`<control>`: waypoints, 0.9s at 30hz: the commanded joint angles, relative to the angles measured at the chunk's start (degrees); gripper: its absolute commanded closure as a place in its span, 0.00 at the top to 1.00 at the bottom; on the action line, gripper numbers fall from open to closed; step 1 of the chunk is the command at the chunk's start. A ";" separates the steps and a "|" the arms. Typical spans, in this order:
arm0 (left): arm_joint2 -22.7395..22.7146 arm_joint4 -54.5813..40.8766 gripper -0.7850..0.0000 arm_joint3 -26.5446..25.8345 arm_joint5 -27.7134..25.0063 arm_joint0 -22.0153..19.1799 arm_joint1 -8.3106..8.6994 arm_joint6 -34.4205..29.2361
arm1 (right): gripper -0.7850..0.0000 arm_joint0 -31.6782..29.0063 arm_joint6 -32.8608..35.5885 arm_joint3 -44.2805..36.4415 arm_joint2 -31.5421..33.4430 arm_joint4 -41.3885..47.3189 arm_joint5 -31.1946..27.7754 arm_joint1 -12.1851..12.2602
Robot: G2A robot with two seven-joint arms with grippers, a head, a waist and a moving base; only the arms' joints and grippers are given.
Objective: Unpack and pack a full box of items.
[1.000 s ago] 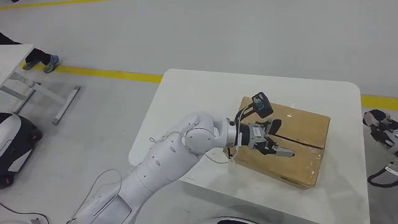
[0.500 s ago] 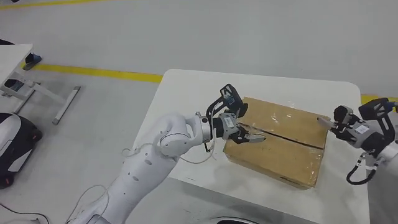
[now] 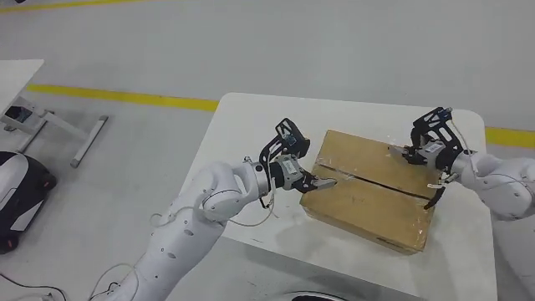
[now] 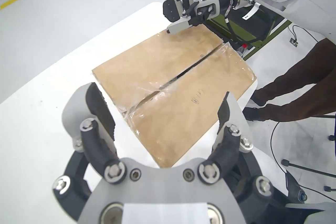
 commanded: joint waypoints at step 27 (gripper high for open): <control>0.01 0.00 1.00 0.01 -0.01 0.00 0.00 -0.01 | 0.00 9.20 1.45 10.75 -7.87 1.64 -6.21 -3.67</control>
